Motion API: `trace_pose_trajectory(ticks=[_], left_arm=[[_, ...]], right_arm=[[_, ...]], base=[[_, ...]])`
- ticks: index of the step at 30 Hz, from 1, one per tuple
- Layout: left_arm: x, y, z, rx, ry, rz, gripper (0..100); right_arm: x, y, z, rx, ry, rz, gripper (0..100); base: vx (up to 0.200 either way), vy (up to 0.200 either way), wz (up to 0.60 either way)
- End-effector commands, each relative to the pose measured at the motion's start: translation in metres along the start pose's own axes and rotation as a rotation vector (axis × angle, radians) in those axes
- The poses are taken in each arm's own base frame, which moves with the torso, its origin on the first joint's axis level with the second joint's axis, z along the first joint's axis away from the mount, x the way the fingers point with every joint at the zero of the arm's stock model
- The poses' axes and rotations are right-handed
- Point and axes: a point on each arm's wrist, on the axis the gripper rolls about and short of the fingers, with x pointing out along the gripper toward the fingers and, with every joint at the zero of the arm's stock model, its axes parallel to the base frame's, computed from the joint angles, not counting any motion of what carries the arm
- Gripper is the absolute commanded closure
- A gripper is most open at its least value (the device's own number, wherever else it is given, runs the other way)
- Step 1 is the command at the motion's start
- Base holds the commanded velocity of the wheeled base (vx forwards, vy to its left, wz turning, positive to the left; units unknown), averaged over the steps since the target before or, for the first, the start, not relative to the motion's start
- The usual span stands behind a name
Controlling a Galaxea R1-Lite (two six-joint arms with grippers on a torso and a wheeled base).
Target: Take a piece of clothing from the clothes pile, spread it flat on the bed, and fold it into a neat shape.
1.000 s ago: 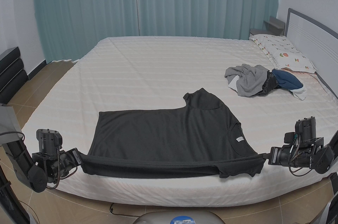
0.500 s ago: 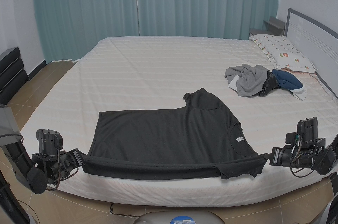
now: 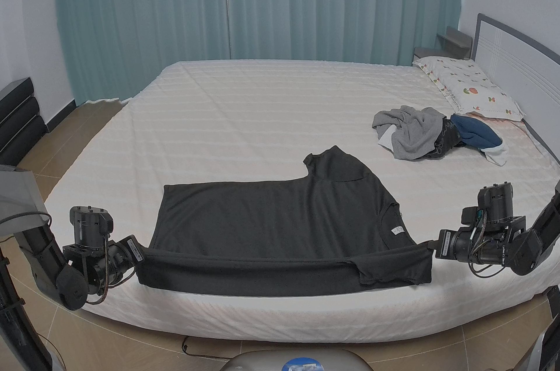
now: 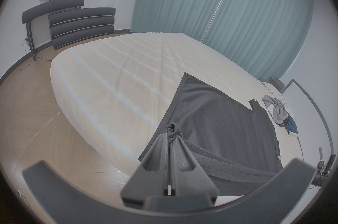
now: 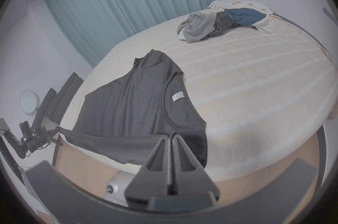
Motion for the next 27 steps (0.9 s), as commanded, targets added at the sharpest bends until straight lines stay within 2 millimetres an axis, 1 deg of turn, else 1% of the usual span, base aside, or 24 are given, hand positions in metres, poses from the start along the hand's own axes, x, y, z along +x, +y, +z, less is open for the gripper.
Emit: trace_pose_trajectory(ticks=[1, 7, 11, 14, 23, 25, 27], left_arm=[[0.0, 0.001, 0.0, -0.003, -0.001, 0.005, 100], [0.002, 0.001, 0.0, -0.006, 0.0, 0.003, 100], [0.009, 0.002, -0.002, -0.005, 0.015, 0.015, 100], [0.014, 0.002, -0.004, -0.003, 0.023, 0.019, 100], [0.028, -0.001, -0.004, -0.004, 0.023, 0.021, 100], [0.029, -0.001, -0.004, -0.004, 0.025, 0.022, 100], [0.037, -0.003, -0.004, -0.014, 0.025, 0.021, 100]], right_arm=[[0.004, 0.0, 0.001, 0.0, 0.003, 0.0, 100], [0.003, 0.0, 0.0, 0.0, 0.004, -0.002, 100], [0.006, -0.001, 0.0, 0.002, 0.01, -0.003, 100], [0.012, -0.001, -0.001, 0.0, 0.017, -0.002, 100], [0.031, 0.0, 0.007, -0.001, 0.015, -0.002, 100], [0.032, 0.001, 0.008, -0.002, 0.015, 0.0, 100], [0.041, 0.0, 0.009, 0.0, 0.018, -0.003, 100]], base=[[0.0, 0.0, 0.0], [0.0, 0.0, 0.0], [0.0, 0.0, 0.0], [0.0, 0.0, 0.0], [0.0, 0.0, 0.0], [0.0, 0.0, 0.0], [0.0, 0.0, 0.0]])
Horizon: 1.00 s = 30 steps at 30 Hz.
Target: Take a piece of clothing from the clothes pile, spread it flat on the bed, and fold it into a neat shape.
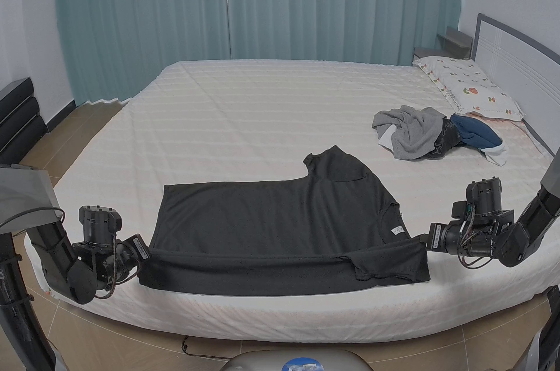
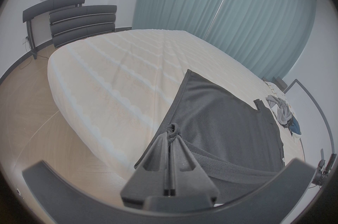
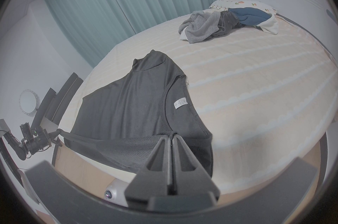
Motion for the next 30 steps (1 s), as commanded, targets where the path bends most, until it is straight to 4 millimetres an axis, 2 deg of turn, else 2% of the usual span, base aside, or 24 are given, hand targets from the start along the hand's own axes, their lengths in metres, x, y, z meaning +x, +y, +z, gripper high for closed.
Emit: trace_pose_trajectory(ticks=[1, 21, 30], left_arm=[[0.013, -0.001, -0.003, -0.005, 0.011, 0.006, 100], [0.042, -0.005, -0.009, -0.027, 0.028, 0.012, 100], [0.052, -0.006, -0.012, -0.028, 0.032, 0.017, 100]], right_arm=[[0.015, -0.002, 0.0, 0.002, 0.014, -0.005, 100], [0.047, -0.008, 0.002, 0.015, 0.033, -0.006, 100], [0.053, -0.01, 0.002, 0.017, 0.034, -0.009, 100]], base=[[0.0, 0.0, 0.0], [0.0, 0.0, 0.0], [0.0, 0.0, 0.0]])
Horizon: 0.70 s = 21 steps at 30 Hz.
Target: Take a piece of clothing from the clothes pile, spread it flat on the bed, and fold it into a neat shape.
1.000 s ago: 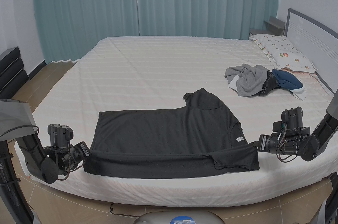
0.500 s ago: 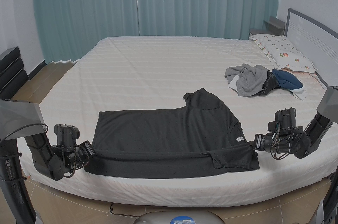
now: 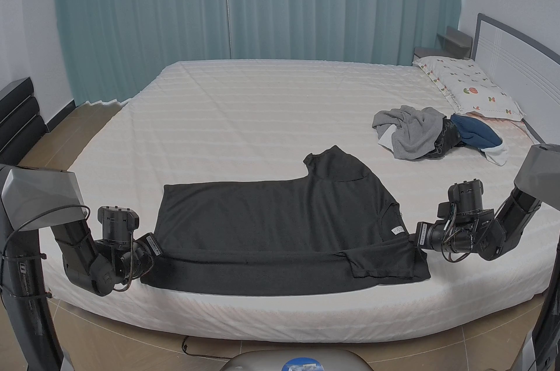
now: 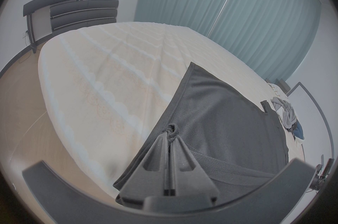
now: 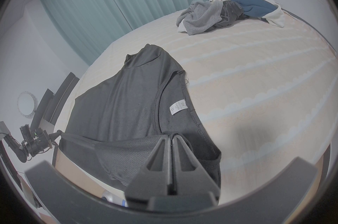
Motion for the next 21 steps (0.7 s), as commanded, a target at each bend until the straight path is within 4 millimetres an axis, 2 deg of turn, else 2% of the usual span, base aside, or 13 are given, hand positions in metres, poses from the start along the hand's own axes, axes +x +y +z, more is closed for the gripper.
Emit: trace_pose_trajectory(ticks=[1, 5, 6, 9, 10, 16, 21], left_arm=[[0.006, 0.002, -0.004, 0.002, 0.013, 0.01, 100], [0.008, 0.001, -0.004, 0.004, 0.012, 0.009, 100], [0.01, 0.001, -0.005, 0.004, 0.013, 0.01, 100], [0.012, 0.001, -0.006, 0.004, 0.017, 0.012, 100], [0.012, 0.001, -0.006, 0.004, 0.016, 0.011, 0], [0.011, 0.0, -0.004, -0.012, 0.01, 0.006, 0], [0.009, 0.002, 0.001, -0.073, -0.003, 0.005, 0]], right_arm=[[0.005, -0.001, -0.002, 0.001, 0.01, -0.002, 100], [0.007, -0.002, -0.002, 0.003, 0.013, -0.003, 100], [0.008, -0.002, -0.002, 0.003, 0.011, -0.002, 0], [0.01, -0.003, -0.004, 0.017, 0.018, -0.002, 0], [0.01, -0.002, -0.004, 0.026, 0.015, 0.002, 0], [0.007, 0.0, 0.002, 0.091, -0.036, 0.031, 0], [-0.006, 0.002, 0.005, 0.157, -0.058, 0.048, 0]], base=[[0.0, 0.0, 0.0], [0.0, 0.0, 0.0], [0.0, 0.0, 0.0], [0.0, 0.0, 0.0], [0.0, 0.0, 0.0], [0.0, 0.0, 0.0], [0.0, 0.0, 0.0]])
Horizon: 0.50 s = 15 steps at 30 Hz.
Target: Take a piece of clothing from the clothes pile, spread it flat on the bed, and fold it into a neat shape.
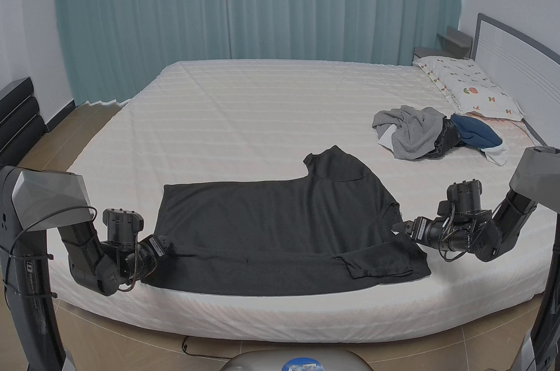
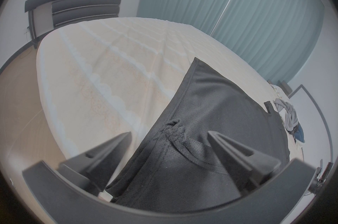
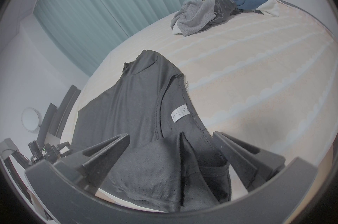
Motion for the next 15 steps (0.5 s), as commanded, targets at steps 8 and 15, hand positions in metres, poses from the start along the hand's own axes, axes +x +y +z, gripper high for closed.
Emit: trace_pose_trajectory(ticks=[8, 15], left_arm=[[-0.026, 0.006, 0.033, -0.142, -0.077, -0.036, 0], [-0.049, 0.024, 0.045, -0.228, 0.015, -0.159, 0]], right_arm=[[-0.036, -0.006, -0.002, 0.275, 0.049, 0.088, 0], [-0.054, -0.027, 0.004, 0.523, 0.145, 0.294, 0]], base=[[0.0, 0.0, 0.0], [0.0, 0.0, 0.0]])
